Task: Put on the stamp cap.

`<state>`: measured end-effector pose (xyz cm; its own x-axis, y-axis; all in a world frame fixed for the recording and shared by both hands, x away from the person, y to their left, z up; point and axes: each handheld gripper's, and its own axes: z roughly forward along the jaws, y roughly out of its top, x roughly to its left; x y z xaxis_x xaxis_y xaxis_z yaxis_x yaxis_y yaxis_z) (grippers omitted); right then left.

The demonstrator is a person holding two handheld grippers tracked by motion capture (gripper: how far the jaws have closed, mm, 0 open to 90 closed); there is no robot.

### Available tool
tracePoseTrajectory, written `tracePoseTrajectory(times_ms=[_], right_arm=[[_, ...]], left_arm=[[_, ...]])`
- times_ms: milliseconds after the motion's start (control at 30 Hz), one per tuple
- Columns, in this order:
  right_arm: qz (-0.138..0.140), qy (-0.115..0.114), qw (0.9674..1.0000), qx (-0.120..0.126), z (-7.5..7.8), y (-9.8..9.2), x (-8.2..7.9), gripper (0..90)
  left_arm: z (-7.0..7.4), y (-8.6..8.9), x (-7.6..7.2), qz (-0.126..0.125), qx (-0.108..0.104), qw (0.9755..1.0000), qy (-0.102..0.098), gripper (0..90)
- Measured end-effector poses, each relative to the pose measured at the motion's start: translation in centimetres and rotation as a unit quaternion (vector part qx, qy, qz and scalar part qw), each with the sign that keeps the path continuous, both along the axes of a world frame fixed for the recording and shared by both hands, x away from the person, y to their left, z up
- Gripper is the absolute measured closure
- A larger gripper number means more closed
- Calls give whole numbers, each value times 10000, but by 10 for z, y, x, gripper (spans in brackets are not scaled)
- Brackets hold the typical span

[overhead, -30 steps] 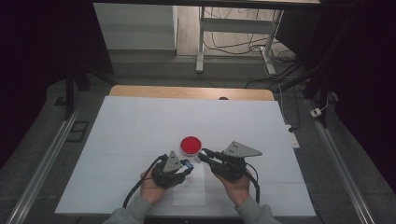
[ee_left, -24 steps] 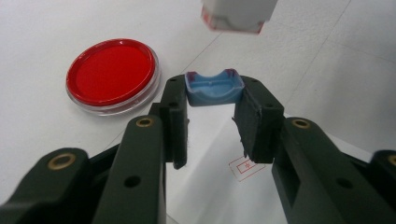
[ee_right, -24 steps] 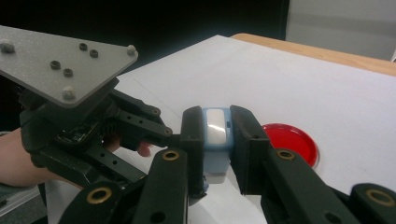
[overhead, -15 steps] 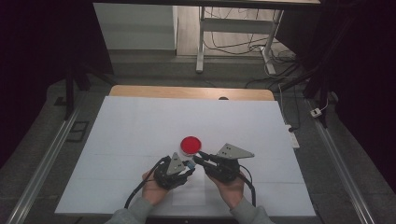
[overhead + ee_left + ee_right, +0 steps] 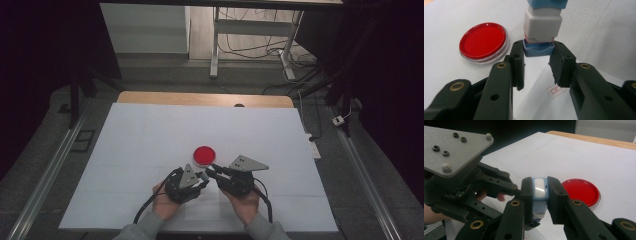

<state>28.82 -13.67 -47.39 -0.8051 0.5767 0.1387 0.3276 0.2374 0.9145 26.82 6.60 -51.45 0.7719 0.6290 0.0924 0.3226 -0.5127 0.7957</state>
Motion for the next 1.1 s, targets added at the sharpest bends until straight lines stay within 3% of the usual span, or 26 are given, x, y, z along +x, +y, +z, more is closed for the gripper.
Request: tracePoseTrajectory(times_ms=[567,1100], right_arm=[[-76,81,9999,-17,-3,2,-1,754],[-160,352,9990,207,-5,0,1,754]], left_arm=[[0,-1,-1,24,31,10000,-48,652],[-2,-3,-2,51,57,9999,-108,653]])
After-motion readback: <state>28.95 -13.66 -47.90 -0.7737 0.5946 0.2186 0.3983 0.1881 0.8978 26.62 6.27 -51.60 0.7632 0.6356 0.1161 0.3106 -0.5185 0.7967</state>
